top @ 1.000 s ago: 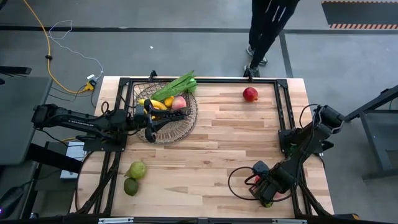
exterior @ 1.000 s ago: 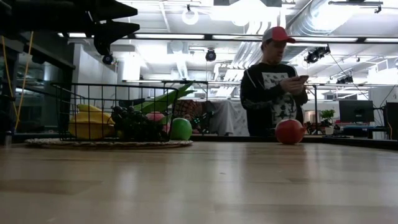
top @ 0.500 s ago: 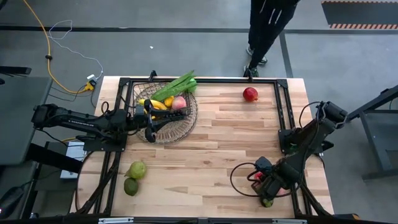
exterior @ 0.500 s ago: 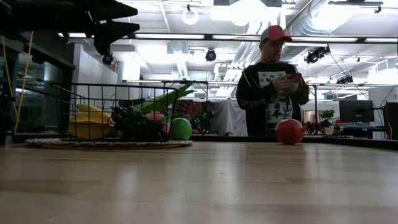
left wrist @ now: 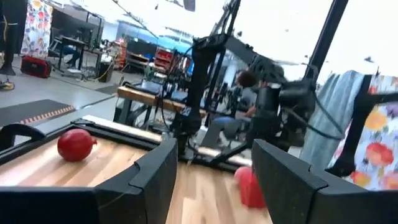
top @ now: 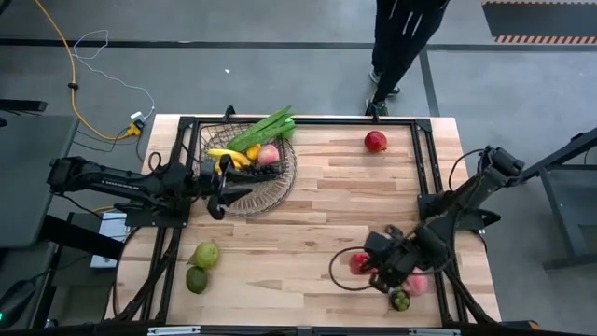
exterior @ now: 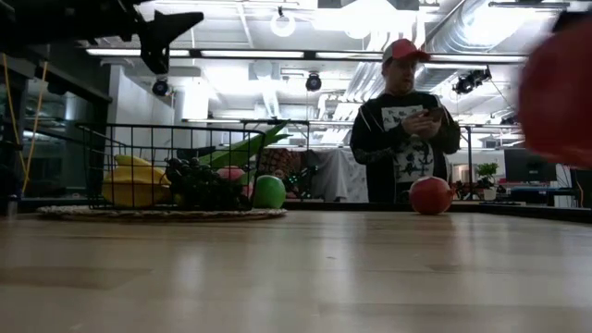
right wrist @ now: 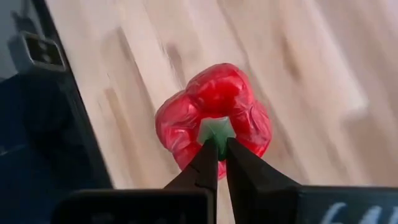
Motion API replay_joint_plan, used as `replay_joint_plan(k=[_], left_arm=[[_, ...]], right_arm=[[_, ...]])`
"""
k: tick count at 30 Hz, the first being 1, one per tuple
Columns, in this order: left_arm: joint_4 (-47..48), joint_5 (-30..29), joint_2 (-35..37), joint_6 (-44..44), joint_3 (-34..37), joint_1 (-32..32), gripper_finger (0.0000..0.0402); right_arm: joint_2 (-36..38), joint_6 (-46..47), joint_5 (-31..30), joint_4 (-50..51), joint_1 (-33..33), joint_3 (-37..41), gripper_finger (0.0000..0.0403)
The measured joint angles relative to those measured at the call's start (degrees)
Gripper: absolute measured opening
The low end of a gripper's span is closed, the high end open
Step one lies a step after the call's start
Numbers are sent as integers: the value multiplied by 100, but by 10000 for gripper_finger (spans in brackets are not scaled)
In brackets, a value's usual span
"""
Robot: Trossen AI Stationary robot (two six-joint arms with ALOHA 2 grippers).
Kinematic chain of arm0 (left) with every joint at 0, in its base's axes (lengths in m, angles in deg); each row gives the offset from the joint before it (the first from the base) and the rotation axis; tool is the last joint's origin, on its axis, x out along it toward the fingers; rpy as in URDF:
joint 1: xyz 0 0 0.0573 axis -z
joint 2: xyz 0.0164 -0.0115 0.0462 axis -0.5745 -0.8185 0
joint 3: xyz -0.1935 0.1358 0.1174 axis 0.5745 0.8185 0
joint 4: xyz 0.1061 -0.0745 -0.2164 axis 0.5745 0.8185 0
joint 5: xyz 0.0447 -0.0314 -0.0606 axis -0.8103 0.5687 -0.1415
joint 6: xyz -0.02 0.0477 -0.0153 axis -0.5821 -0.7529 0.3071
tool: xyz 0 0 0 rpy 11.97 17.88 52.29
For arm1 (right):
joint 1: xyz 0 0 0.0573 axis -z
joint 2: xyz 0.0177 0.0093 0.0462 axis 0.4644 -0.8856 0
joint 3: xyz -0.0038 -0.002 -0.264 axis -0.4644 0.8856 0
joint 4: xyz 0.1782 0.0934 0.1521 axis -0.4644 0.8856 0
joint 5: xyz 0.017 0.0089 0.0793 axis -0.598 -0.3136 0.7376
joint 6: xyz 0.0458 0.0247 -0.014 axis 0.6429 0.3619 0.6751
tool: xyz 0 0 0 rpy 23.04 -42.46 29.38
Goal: Build produce basket
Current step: Put the red bell pepper into the wire basket
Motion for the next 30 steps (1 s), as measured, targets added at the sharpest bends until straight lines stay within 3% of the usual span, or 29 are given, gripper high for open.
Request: replay_joint_plan(k=[10,16,23,30], left_arm=[[-12,105,346,-29,0,-2,196],[79,105,344,-31,0,-2,196],[94,144,346,-134,0,2,195],[143,130,344,-134,0,2,195]], right_arm=[[0,-4347,-697,-1841,1887,7,3],[0,-6266,-229,-3751,3239,9,3],[-325,-6871,899,-5687,4539,9,3],[-1019,-6727,1625,-6755,5078,11,3]])
